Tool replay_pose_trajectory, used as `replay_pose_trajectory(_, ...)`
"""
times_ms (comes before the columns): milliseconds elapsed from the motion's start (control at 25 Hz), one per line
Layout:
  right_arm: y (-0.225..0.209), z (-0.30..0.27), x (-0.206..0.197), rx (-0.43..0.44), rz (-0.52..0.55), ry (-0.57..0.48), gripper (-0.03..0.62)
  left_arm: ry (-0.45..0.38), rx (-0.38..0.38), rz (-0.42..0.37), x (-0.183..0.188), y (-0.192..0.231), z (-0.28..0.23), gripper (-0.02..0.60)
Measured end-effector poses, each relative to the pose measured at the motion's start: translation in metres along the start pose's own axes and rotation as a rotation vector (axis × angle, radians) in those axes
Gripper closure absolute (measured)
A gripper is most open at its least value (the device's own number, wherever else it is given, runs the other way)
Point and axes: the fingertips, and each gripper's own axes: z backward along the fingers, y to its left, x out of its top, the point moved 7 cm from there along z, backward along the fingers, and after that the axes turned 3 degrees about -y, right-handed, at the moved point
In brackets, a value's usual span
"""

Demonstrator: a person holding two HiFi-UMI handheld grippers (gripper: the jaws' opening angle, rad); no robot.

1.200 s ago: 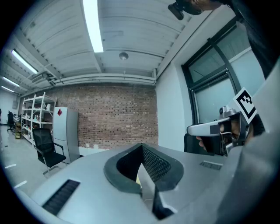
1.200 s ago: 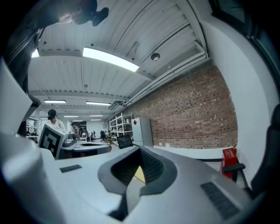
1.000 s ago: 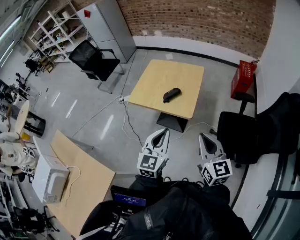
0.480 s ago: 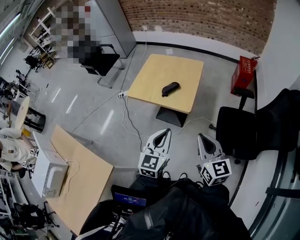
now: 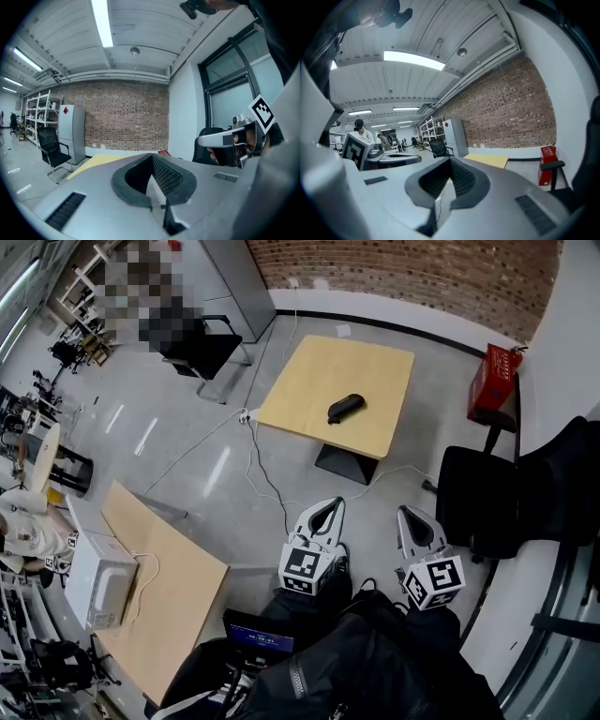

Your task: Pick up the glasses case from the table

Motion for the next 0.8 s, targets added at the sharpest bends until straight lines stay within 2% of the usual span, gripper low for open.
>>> replay_pose_trajectory(200, -0.007, -0.033, 0.005, -0.010, 0.018, 0.000, 0.591, -0.023, -0.014, 0.005, 0.003, 0.029, -0.031, 0.583)
replay_pose_trajectory(440, -0.022, -0.086, 0.032, -0.038, 0.039, -0.024, 0.591, -0.050, -0.054, -0.004, 0.024, 0.069, -0.076, 0.583)
replay_pose_trajectory(800, -0.037, -0.161, 0.040, -0.031, 0.023, -0.020, 0.591, -0.026, -0.073, 0.008, 0.026, 0.127, -0.130, 0.583)
